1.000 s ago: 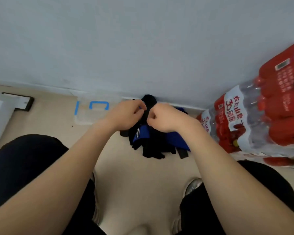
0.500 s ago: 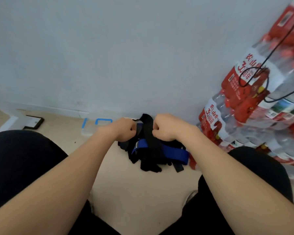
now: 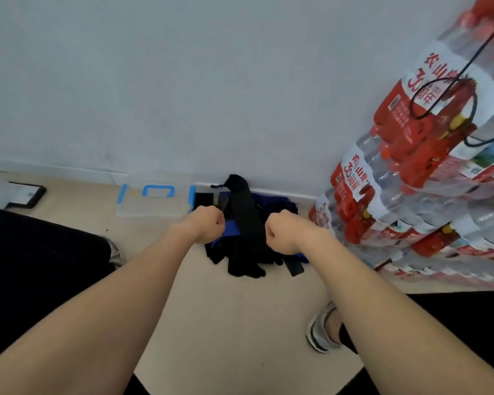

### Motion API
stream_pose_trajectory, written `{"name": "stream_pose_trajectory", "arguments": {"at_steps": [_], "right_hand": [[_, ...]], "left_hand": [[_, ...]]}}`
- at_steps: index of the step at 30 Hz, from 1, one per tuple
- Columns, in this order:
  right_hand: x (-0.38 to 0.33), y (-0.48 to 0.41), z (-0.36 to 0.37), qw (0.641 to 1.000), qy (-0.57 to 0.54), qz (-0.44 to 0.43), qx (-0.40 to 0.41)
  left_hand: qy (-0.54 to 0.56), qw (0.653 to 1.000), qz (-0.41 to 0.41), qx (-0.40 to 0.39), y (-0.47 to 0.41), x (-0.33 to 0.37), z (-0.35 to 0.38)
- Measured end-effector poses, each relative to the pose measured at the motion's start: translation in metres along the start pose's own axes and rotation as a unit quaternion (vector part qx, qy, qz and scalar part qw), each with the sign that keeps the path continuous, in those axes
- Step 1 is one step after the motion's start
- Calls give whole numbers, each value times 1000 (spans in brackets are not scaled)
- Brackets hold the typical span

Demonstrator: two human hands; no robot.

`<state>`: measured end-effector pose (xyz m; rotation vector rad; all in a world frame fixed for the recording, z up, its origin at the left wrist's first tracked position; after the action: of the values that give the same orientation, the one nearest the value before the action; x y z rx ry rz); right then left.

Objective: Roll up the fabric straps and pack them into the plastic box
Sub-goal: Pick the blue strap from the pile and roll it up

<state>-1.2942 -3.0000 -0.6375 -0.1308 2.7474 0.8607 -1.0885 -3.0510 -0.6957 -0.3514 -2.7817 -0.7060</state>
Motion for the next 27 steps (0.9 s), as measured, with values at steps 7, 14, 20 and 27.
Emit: {"name": "stream_pose_trajectory", "arguments": {"at_steps": [7,14,20,27], "right_hand": [[61,-60,47,996,-35,65,-47],[69,-86,64,991,-37,70,-106],[55,-92,59,989,-75,59,-117],[44,-88,48,992,-57,41,-108]], "left_hand": [[51,997,-45,23,-81,2,60],[40,997,-66,2,-114,-7,102],[1,998,-68,-17,-116,-12,117],[105,989,-75,-68,-91,-30,144]]}}
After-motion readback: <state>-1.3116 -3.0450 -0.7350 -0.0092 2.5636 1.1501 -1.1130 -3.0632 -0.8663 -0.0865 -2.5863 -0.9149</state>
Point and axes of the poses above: each hand's wrist, its own y-axis away from the middle knuckle, its own z-axis out of the palm, x = y × z, the point moved 4 cm from there along -y, towards the middle knuckle, and after that the axes turned 8 degrees about -y, right-handed, at the moved point
